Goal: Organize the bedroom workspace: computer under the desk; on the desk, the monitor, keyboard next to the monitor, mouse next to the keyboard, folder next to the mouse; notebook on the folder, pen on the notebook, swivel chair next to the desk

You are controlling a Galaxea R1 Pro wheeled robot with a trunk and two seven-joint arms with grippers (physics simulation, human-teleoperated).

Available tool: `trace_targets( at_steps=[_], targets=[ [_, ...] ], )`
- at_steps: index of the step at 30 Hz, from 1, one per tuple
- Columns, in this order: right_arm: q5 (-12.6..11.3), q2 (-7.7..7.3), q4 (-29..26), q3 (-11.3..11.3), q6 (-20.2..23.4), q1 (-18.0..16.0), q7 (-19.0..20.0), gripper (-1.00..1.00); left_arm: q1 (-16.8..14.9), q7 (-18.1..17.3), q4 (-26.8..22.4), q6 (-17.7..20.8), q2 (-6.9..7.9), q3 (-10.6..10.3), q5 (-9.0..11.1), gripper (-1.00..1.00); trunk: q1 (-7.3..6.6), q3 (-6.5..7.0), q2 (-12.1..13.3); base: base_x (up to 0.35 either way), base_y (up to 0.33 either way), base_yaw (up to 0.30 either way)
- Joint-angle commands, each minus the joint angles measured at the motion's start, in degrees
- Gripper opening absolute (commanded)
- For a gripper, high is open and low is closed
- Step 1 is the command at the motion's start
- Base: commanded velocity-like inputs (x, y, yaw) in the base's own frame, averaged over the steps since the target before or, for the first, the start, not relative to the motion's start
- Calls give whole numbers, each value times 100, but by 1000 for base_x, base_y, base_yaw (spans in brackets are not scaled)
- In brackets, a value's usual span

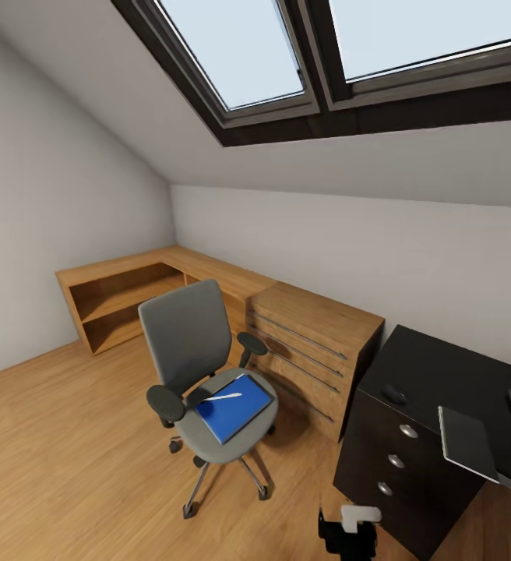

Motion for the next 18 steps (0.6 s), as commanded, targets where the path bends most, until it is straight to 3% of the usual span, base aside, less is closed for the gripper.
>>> trace_targets(
  at_steps=[1,7,18],
  targets=[
    [-50,19,125,52,-100,-6,-24,100,-4,-30,6,-9,-15,-34,60,100,1,-7,-6,0,0,0],
    [-49,91,659,45,-436,4,-23,100,-4,207,-9,-8,-94,-39,36,100,1,2,-6,0,0,-61],
    [-57,95,828,34,-678,24,-16,100,-4,572,-22,-8,-186,-29,59,100,1,48,-6,0,0,-181]
  ],
)
